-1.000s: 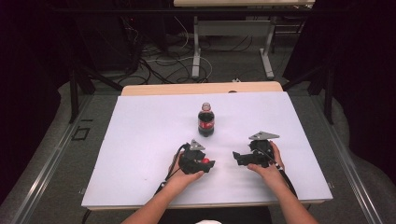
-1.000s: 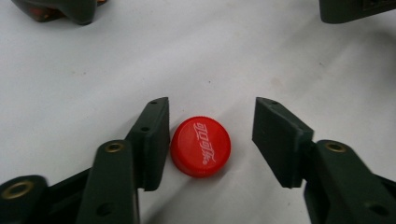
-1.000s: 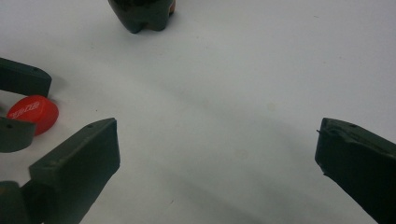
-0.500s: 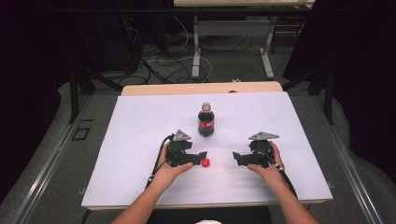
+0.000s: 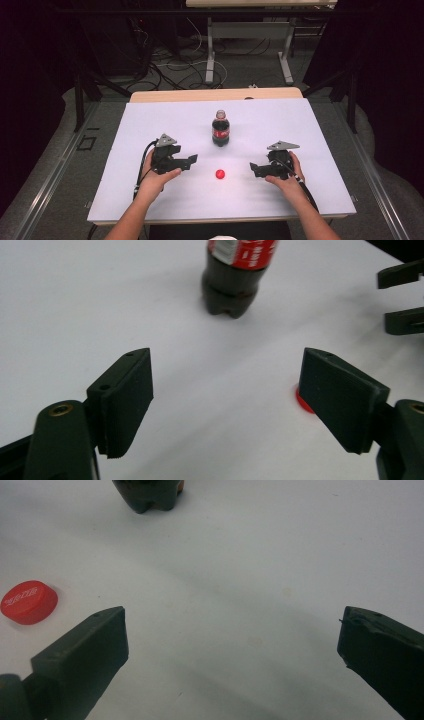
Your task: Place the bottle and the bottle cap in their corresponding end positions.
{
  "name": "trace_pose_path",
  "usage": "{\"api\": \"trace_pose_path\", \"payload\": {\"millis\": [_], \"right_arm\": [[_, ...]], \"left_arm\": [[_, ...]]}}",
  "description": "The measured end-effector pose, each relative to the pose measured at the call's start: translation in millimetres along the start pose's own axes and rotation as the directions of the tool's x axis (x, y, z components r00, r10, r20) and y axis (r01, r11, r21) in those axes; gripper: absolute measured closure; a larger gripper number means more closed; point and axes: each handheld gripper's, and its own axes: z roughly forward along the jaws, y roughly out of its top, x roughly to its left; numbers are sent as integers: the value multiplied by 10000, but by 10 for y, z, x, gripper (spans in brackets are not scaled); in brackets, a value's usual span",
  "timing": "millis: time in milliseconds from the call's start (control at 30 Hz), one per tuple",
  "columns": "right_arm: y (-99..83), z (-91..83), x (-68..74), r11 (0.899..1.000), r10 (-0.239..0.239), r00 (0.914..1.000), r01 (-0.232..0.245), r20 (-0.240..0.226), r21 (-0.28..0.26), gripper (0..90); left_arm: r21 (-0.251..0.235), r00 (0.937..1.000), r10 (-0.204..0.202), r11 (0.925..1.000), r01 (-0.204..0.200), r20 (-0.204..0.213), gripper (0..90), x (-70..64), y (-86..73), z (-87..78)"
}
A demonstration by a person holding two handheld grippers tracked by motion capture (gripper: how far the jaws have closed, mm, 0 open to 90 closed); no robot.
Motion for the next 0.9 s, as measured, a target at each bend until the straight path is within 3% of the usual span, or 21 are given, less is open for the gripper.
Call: {"api": "trace_pose_path", "payload": {"millis": [167, 333, 433, 533, 700, 800, 900], "right_arm": [[0, -4, -3, 10000, 62, 10000, -62, -27, -32, 0], [-2, -14, -17, 9999, 122, 9999, -122, 66, -39, 0], [-6, -13, -30, 9999, 116, 9999, -116, 13, -22, 0], [-13, -2, -39, 9998, 193, 9998, -193, 63, 19, 0], [-25, 9, -59, 9998, 216, 9997, -216, 83, 0, 0], [-28, 8, -65, 9998, 215, 9997, -216, 141, 8, 0], [-32, 13, -68, 9998, 215, 9997, -215, 143, 10, 0]], "left_arm": [[-144, 9986, -296, 9995, 290, -439, 144, 139, -69, -60], [-227, 9971, -588, 9981, 577, -489, 58, 263, -134, -117], [-350, 9925, -1109, 9934, 1091, -517, 33, 341, -186, -105], [-527, 9835, -1693, 9847, 1661, -637, 5, 413, -227, -88], [-466, 9769, -1951, 9804, 1916, -874, 5, 517, -328, -75], [-696, 9702, -2168, 9752, 2101, -1086, 12, 560, -376, -65], [-821, 9675, -2105, 9762, 2005, -1402, 18, 593, -407, -72]]}}
